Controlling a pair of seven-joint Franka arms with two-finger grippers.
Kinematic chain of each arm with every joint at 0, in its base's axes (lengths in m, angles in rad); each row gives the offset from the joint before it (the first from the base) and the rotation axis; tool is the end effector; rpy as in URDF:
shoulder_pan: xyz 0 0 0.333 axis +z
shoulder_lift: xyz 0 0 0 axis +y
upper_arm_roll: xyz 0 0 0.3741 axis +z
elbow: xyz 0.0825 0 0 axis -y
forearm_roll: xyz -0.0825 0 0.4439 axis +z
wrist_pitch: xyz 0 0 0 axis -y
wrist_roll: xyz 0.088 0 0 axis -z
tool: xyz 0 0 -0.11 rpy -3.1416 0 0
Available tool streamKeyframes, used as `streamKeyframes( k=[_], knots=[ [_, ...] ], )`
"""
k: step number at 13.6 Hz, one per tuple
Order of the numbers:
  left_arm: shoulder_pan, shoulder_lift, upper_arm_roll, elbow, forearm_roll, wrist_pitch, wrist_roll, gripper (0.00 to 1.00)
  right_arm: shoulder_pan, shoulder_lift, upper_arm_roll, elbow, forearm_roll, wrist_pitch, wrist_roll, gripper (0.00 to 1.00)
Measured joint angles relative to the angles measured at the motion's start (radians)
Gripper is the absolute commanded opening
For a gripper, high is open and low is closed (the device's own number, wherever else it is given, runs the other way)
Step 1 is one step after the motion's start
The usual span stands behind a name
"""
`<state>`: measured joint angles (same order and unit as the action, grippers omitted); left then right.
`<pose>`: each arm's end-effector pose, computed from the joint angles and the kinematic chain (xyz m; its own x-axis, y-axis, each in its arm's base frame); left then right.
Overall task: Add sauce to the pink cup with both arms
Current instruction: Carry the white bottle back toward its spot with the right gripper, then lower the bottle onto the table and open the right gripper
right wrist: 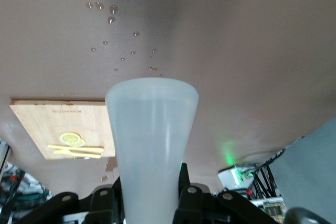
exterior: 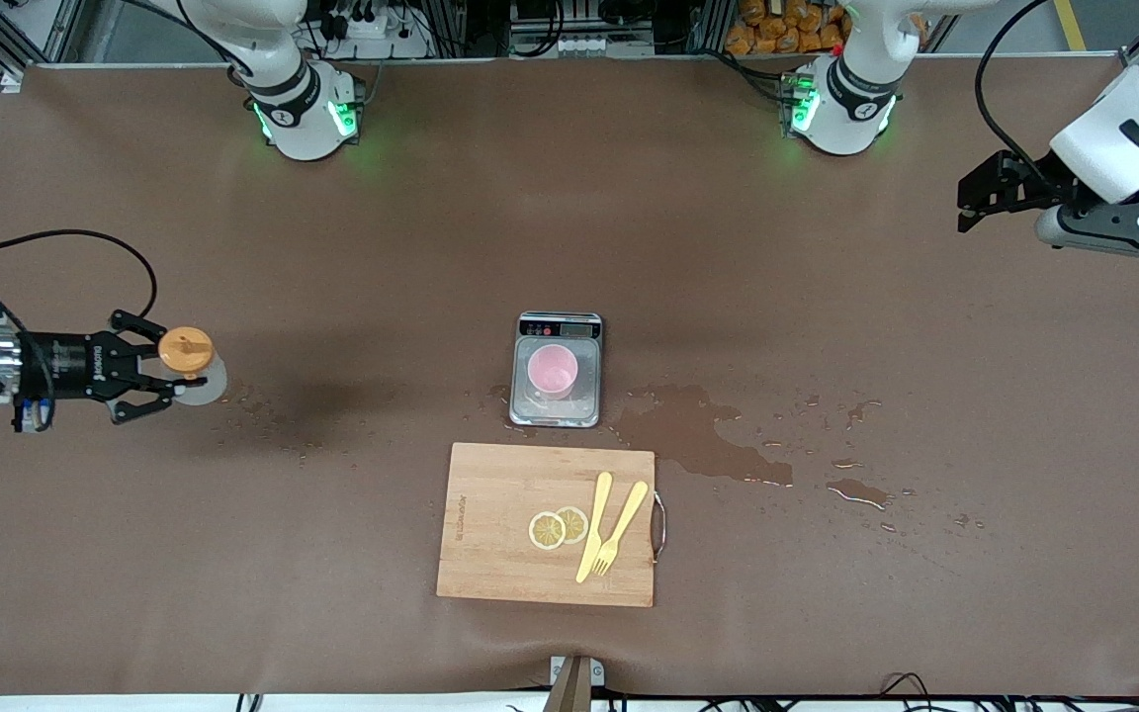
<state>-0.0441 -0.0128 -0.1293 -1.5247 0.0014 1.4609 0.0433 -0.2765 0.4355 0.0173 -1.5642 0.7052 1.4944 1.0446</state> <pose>0.5892 -0.1037 0.7022 0.9754 -0.2145 -0.0512 -0.2149 -0.9766 -0.0008 0.7013 -0.1097 0.4148 0.0411 -0.6611 -0.7491 -0.9781 -0.1799 0.1051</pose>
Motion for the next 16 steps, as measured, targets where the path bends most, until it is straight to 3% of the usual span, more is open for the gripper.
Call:
streamKeyframes(
  k=[4, 7, 11, 16],
  knots=[
    [-0.001, 0.0, -0.001, 0.007, 0.0, 0.0, 0.0, 1.0, -0.136, 0.111, -0.001, -0.04, 0.095, -0.078, -0.246, 0.0],
    [-0.003, -0.001, -0.002, 0.015, 0.0, -0.001, 0.0, 1.0, -0.219, 0.222, -0.001, -0.042, 0.118, -0.096, -0.397, 0.0],
    [-0.004, 0.003, 0.006, 0.014, 0.0, -0.005, 0.0, 1.0, -0.25, 0.324, -0.001, -0.043, 0.119, -0.093, -0.539, 0.0],
    [-0.068, 0.005, 0.067, 0.014, 0.0, -0.012, 0.0, 1.0, -0.275, 0.409, -0.002, -0.041, 0.118, -0.049, -0.641, 0.0]
  ],
)
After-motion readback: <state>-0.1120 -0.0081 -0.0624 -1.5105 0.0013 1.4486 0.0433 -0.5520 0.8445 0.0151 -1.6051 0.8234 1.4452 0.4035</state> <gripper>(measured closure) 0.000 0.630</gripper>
